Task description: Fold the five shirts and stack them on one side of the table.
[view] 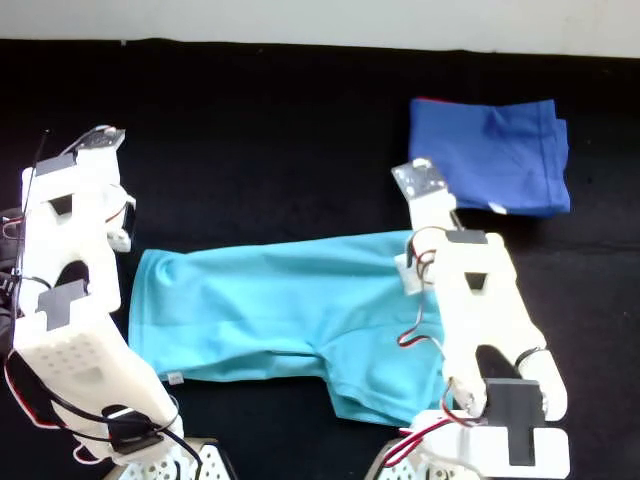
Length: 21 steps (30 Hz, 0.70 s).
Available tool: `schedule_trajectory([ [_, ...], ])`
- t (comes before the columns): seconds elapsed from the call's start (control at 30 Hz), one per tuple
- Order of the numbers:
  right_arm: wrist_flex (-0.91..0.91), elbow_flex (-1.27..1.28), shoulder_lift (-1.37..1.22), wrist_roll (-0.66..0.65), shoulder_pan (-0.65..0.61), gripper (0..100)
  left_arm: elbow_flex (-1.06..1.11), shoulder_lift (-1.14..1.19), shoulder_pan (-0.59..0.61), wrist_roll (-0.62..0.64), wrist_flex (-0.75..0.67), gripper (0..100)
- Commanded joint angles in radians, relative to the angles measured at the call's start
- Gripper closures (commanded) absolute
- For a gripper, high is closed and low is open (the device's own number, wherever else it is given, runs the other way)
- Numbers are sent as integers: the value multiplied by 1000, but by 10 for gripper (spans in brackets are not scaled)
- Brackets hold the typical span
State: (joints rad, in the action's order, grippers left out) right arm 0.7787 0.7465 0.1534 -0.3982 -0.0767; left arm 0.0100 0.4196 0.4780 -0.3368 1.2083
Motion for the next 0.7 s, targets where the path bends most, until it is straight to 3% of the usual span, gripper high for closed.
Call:
schedule_trajectory([
  [0.0, -12, -24, 65, 9, 10, 954, -24, -65, -28, 15, 51, 992],
  [0.17, -10, -13, 203, 9, -4, 954, -61, -154, -147, 52, 187, 992],
  [0.33, 16, 36, 240, 9, -68, 954, -24, -166, -254, 52, 195, 992],
  [0.43, -5, 87, 219, 8, -88, 954, 12, -136, -243, 49, 144, 992],
  [0.67, -174, 122, 47, -9, -25, 954, -12, -38, -85, 48, 12, 992],
])
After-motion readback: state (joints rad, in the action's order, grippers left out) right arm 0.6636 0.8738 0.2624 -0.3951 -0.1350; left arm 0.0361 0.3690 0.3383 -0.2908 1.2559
